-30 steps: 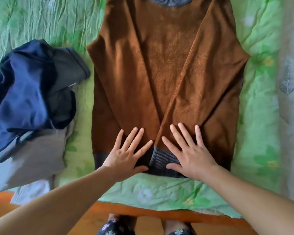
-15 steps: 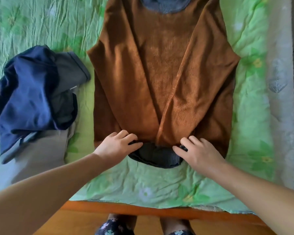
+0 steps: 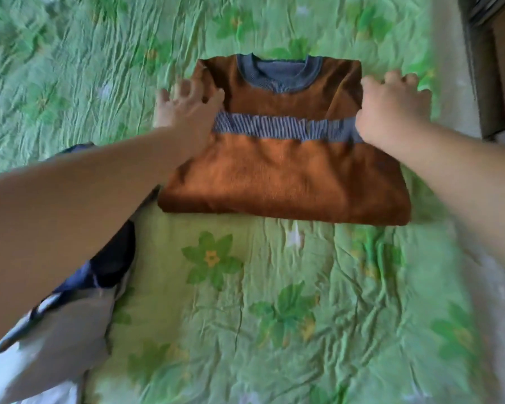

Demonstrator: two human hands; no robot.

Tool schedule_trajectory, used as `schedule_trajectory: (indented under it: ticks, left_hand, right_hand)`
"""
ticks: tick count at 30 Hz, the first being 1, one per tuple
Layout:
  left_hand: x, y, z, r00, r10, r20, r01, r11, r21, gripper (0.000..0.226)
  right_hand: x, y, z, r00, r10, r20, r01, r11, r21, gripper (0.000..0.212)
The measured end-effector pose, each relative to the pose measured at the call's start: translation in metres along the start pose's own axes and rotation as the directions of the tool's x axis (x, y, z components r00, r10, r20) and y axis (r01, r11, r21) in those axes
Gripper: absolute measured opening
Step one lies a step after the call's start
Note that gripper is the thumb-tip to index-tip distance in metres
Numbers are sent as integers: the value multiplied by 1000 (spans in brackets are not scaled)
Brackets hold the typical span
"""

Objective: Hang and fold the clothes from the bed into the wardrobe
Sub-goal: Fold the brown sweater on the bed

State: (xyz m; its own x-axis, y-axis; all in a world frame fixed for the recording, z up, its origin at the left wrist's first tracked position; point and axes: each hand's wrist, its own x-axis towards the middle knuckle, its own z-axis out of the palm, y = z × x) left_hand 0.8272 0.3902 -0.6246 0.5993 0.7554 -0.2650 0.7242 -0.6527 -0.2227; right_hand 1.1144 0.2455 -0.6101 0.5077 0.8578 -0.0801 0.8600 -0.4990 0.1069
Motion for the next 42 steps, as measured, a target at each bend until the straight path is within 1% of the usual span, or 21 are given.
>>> schedule_trajectory:
  ticks: [1, 2, 3, 4, 5, 6, 7, 9, 11, 17, 19, 22, 27, 31, 32, 34, 35, 37, 39, 40, 42]
  left_hand:
    - [-5, 9, 9, 999, 37, 9, -37, 999, -23, 77]
    - [-15, 21, 21, 995, 98, 31, -96, 994, -61, 74]
    - [-29, 33, 37, 984, 167, 62, -160, 982, -104, 76]
    - [-44, 42, 53, 968, 227, 108, -213, 968, -134, 82]
    - [-57, 49, 71, 949, 273, 158, -251, 957, -146, 92]
    - [-66, 52, 89, 935, 299, 192, -276, 951, -139, 101]
    - [-73, 55, 105, 930, 306, 203, -285, 950, -126, 107]
    - [-80, 59, 127, 941, 289, 177, -272, 956, -111, 108]
    - [-81, 65, 134, 954, 260, 147, -247, 963, -103, 101]
    - [-85, 64, 114, 945, 236, 227, -190, 960, -206, 73]
    - [-97, 64, 106, 923, 253, 290, -187, 953, -237, 71]
    - [-131, 72, 99, 883, 271, 384, -205, 957, -205, 71]
    - [-210, 94, 104, 800, 293, 524, -261, 956, -135, 76]
    - [-240, 100, 109, 775, 300, 556, -292, 951, -106, 74]
    - [-234, 97, 106, 776, 317, 545, -299, 946, -125, 75]
    - [-209, 87, 96, 809, 344, 477, -276, 938, -208, 76]
    - [-193, 82, 88, 838, 337, 429, -242, 934, -261, 73]
    - [-157, 72, 78, 915, 299, 272, -204, 922, -329, 67]
    - [-121, 68, 72, 961, 237, 141, -174, 918, -356, 74]
    - [-105, 69, 69, 966, 217, 139, -151, 913, -379, 80]
    - [-78, 76, 65, 948, 205, 243, -79, 893, -443, 88]
  right_hand:
    - [-4, -6, 6, 996, -50, -75, 52, 998, 26, 42]
    - [-16, -12, 15, 981, -170, -92, 176, 983, 60, 43]
    - [-34, -18, 28, 948, -319, -25, 320, 942, 104, 52]
    - [-58, -22, 42, 893, -432, 125, 416, 899, 134, 68]
    - [-79, -23, 60, 822, -482, 304, 467, 875, 126, 85]
    - [-95, -20, 80, 761, -479, 436, 494, 865, 89, 99]
    - [-108, -16, 102, 743, -457, 489, 492, 868, 63, 108]
    - [-119, -13, 130, 778, -435, 454, 451, 889, 79, 111]
    - [-119, -15, 139, 812, -426, 398, 418, 902, 111, 104]
    - [-132, -15, 136, 855, -390, 341, 364, 921, 140, 87]
    - [-143, -13, 130, 849, -408, 337, 382, 913, 143, 84]
    - [-177, -13, 124, 836, -412, 363, 387, 911, 144, 84]
    - [-271, -14, 118, 773, -460, 436, 448, 883, 137, 80]
    - [-293, -9, 114, 737, -495, 461, 487, 861, 147, 73]
    - [-287, -8, 111, 725, -516, 456, 511, 847, 145, 72]
    - [-264, -11, 102, 727, -538, 427, 526, 836, 158, 83]
    - [-249, -14, 97, 754, -528, 391, 500, 847, 181, 83]
    - [-212, -19, 92, 832, -475, 288, 429, 879, 210, 73]
    - [-173, -27, 91, 881, -399, 256, 359, 914, 190, 68]
    - [-155, -32, 90, 887, -365, 283, 323, 928, 185, 72]
    - [-125, -44, 90, 869, -320, 377, 252, 942, 220, 74]
